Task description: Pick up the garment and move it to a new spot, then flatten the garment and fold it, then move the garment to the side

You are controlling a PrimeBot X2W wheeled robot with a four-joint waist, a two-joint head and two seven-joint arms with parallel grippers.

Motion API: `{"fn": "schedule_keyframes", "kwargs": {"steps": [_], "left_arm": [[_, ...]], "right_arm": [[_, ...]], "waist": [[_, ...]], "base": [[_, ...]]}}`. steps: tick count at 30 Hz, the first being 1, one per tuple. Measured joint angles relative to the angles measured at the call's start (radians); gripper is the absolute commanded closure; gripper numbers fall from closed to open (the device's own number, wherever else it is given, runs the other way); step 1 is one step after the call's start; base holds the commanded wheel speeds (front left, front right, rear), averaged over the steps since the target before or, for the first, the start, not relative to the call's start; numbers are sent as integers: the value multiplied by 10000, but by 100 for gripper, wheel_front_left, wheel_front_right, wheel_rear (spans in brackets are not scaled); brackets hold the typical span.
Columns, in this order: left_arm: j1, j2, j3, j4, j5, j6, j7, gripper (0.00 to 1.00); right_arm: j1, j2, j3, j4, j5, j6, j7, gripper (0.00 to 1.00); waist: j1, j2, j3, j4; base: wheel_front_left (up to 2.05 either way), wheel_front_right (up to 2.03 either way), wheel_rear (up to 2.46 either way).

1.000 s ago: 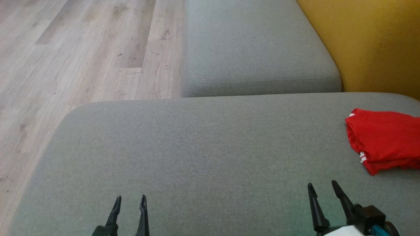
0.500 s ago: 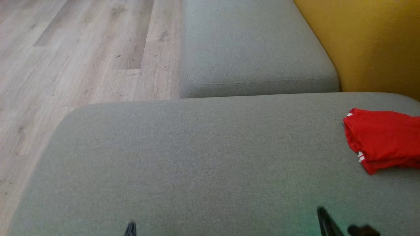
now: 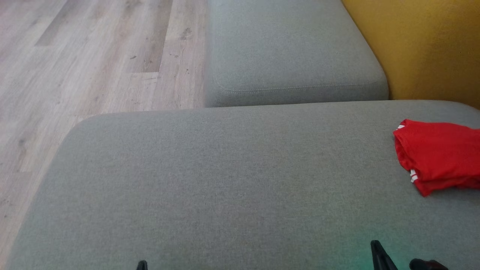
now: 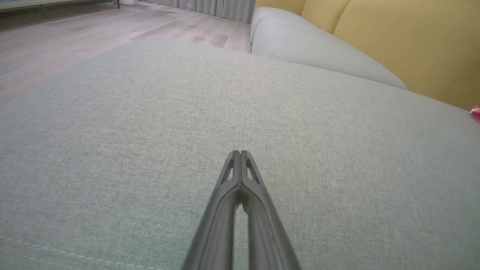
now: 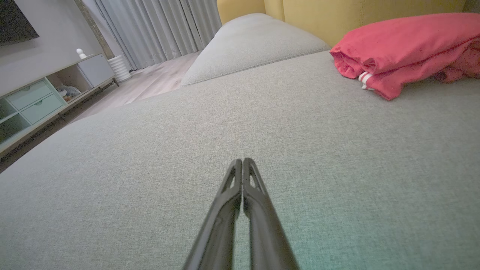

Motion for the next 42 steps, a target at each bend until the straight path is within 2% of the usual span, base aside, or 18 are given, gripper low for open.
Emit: {"fn": "schedule_keyframes", "kwargs": {"steps": [42], "left_arm": [[-799, -21, 890, -828, -4748, -556, 1195, 100]], "right_arm": [[-854, 12, -700, -533, 5047, 0, 1214, 100]], "waist": [[0, 0, 720, -69]], "base": [[0, 0, 0]]}}
